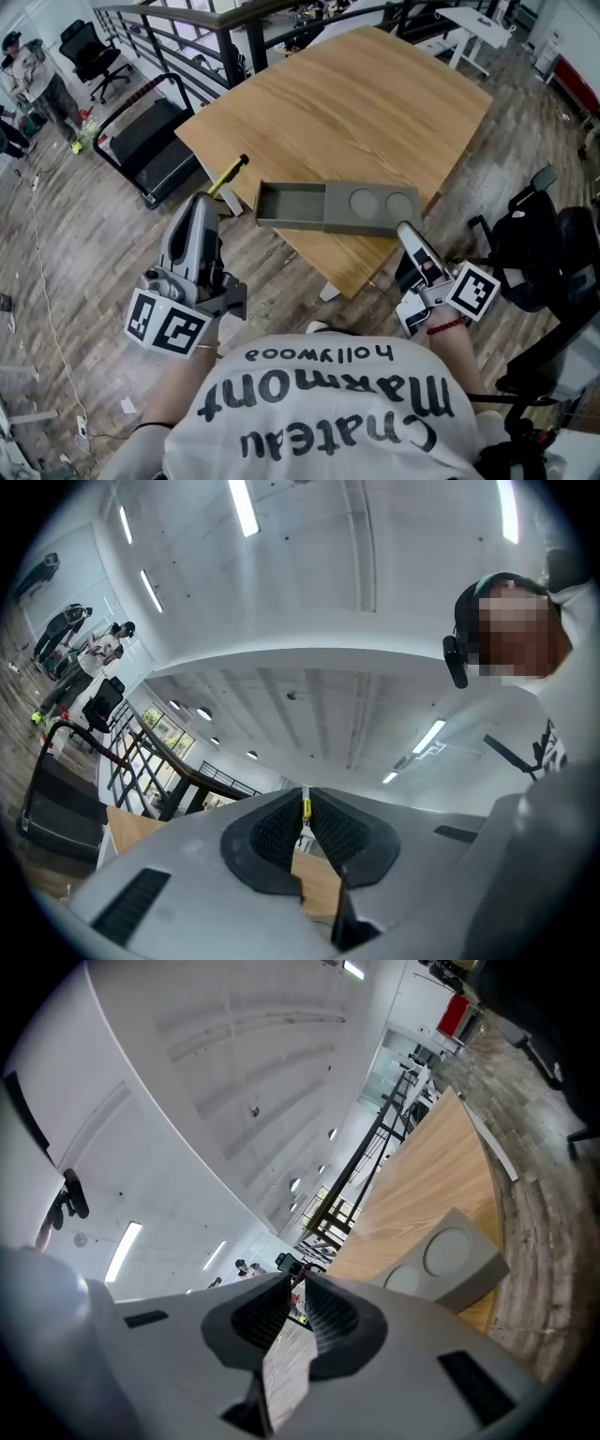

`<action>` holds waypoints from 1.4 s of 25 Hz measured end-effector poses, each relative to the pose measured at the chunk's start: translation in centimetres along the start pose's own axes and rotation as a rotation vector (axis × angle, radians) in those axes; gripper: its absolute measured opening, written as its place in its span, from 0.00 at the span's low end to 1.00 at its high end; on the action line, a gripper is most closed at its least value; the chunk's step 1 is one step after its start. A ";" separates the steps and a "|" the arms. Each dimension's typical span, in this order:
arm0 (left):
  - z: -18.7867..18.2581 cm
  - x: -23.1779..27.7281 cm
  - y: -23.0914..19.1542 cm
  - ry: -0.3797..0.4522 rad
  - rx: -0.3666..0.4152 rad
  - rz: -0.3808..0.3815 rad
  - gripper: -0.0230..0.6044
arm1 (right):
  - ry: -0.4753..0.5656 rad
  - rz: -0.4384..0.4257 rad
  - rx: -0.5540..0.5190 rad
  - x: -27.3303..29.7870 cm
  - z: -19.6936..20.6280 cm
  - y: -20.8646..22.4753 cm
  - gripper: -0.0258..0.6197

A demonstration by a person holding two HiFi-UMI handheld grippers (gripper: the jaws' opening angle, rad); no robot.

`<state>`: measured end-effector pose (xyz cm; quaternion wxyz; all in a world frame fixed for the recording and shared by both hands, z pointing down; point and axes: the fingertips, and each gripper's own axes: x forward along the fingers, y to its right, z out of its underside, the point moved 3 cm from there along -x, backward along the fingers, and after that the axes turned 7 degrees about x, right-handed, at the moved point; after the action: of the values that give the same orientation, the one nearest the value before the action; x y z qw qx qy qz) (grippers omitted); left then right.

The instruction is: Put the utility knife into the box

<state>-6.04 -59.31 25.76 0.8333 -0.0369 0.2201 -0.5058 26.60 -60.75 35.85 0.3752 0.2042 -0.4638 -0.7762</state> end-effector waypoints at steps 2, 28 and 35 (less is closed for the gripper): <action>0.6 0.8 0.3 -0.007 0.002 0.002 0.08 | -0.012 -0.003 -0.007 0.4 -0.5 0.6 0.12; 6.1 6.3 -0.4 -0.091 -0.026 -0.005 0.08 | -0.138 -0.068 -0.091 9.2 -3.2 2.3 0.12; 6.7 6.8 -0.1 -0.107 -0.025 -0.003 0.08 | -0.141 -0.065 -0.078 9.5 -3.8 3.3 0.12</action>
<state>-0.74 -66.30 29.57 0.8427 -0.0746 0.1814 -0.5014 24.34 -71.17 37.16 0.3237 0.1492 -0.4518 -0.8178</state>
